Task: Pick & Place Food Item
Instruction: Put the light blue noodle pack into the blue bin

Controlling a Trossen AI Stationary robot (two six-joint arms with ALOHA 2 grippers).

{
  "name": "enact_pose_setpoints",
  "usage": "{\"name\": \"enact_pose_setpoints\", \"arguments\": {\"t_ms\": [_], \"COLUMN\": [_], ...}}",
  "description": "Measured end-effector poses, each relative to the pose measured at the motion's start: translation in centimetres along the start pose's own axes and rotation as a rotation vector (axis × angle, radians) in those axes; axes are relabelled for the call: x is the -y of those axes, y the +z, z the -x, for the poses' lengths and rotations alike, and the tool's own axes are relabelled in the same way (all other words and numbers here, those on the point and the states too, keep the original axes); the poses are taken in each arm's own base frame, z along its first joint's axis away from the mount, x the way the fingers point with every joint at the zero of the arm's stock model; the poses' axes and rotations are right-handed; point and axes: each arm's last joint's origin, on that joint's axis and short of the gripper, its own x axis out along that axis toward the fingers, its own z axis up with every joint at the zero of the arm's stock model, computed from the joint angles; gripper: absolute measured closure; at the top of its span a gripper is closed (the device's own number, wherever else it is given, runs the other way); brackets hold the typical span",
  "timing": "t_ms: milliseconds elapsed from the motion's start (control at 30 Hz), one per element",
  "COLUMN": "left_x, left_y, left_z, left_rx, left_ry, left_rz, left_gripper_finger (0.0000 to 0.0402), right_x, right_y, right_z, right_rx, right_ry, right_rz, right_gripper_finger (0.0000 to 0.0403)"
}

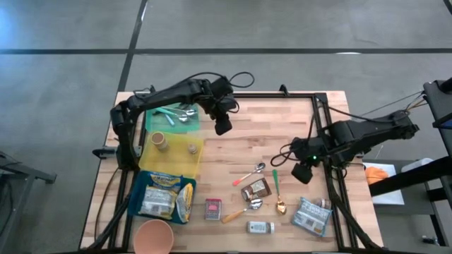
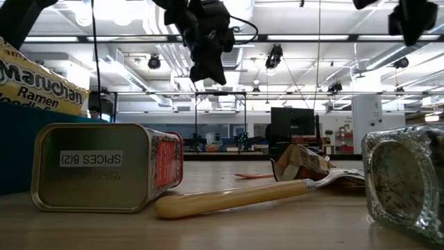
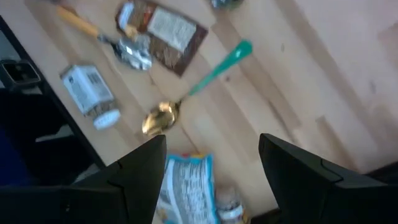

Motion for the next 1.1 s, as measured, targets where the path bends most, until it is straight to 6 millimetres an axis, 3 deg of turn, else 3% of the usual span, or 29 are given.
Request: {"name": "enact_pose_setpoints", "arguments": {"t_ms": [300, 600, 833, 1100], "left_x": [0.9, 1.0, 1.0, 1.0], "left_y": [0.1, 0.0, 0.0, -0.1], "left_z": [1.5, 1.4, 1.4, 1.4], "left_rx": [0.046, 0.037, 0.039, 0.034], "left_ry": [-0.008, -0.008, -0.008, -0.008], "left_rz": [-0.023, -0.029, -0.050, -0.041], "left_gripper_finger": [0.0390, 0.0390, 0.0390, 0.0390], "right_x": [0.6, 0.1, 0.6, 0.4], "right_y": [-2.2, -5.3, -6.6, -6.4], "right_z": [-3.3, -4.7, -6.7, -10.4], "right_rx": [-0.248, -0.399, -0.341, -0.258], "right_ry": [-0.015, -0.040, -0.149, -0.018], "right_rz": [-0.070, 0.030, -0.052, -0.165], "right_gripper_finger": [0.0148, 0.0148, 0.0147, 0.0147]}}
